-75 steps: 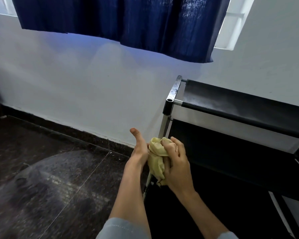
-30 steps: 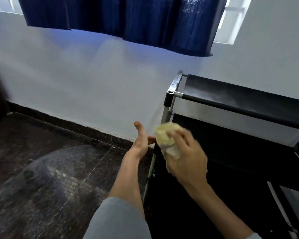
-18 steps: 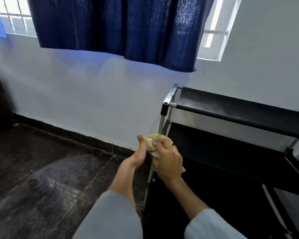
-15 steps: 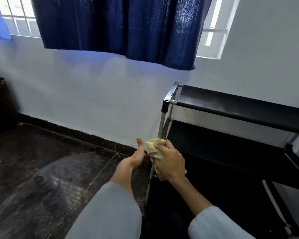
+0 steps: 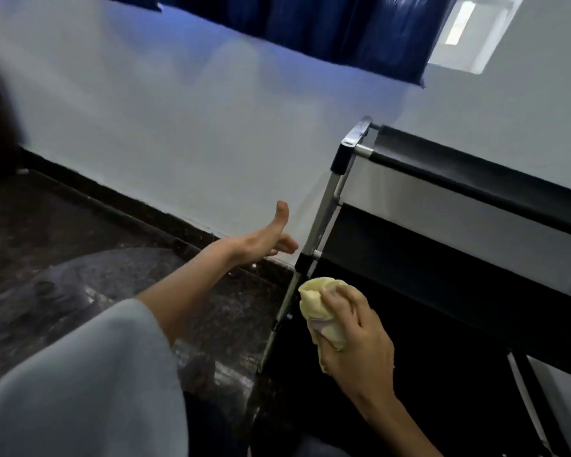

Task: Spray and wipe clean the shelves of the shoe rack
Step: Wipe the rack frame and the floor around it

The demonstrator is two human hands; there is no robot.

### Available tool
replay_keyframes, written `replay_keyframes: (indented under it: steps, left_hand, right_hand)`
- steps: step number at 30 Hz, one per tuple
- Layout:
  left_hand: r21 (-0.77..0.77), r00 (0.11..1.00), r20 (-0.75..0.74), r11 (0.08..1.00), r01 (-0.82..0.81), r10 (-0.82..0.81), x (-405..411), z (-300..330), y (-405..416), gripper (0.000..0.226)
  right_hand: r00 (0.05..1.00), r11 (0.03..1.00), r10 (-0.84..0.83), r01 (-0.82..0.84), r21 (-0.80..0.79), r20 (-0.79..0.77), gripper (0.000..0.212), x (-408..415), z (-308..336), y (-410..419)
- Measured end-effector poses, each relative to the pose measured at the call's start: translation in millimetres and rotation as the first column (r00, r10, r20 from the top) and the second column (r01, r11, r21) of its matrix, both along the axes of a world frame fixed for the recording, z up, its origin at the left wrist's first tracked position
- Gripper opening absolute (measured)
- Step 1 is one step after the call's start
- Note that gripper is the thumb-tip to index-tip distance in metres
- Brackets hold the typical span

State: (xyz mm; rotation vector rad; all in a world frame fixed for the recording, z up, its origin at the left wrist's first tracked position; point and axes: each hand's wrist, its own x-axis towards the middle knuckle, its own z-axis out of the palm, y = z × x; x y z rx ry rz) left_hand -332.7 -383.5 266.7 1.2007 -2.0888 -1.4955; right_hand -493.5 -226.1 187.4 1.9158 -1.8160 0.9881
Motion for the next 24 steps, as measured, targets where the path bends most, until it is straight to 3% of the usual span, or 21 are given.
replay_keyframes:
  steps: [4, 8, 12, 15, 18, 21, 24]
  left_hand:
    - [0.118, 0.986, -0.162, 0.993, -0.008, 0.027, -11, -25, -22, 0.105]
    - [0.227, 0.947, -0.316, 0.965, 0.131, -0.055, -12, -53, -34, 0.107]
    - [0.33, 0.873, -0.487, 0.92, 0.212, -0.027, -15, -79, -46, 0.116]
    - [0.305, 0.868, -0.496, 0.927, 0.217, -0.04, -16, -89, -54, 0.12]
    - [0.26, 0.852, -0.517, 0.933, 0.247, -0.082, -15, -89, -55, 0.122]
    - [0.25, 0.847, -0.526, 0.938, 0.24, -0.076, -16, -87, -56, 0.124]
    - [0.259, 0.842, -0.534, 0.934, 0.247, -0.075, -18, -84, -57, 0.131]
  right_hand:
    - [0.989, 0.975, -0.005, -0.028, -0.221, -0.149, 0.045, 15, -5, -32]
    - [0.976, 0.939, -0.109, 0.039, -0.343, -0.189, 0.043, 23, -16, -64]
    - [0.931, 0.946, -0.213, 0.121, -0.301, -0.296, 0.046, 28, -42, -78]
    - [0.914, 0.983, -0.174, 0.139, -0.119, -0.367, 0.05, 35, -73, -73]
    - [0.946, 0.99, -0.136, 0.138, -0.014, -0.293, 0.055, 37, -83, -62]
    - [0.986, 0.97, -0.083, 0.047, -0.239, -0.142, 0.046, 34, -61, -56]
    - [0.996, 0.883, -0.072, 0.042, -0.468, -0.047, 0.052, 29, -27, -69]
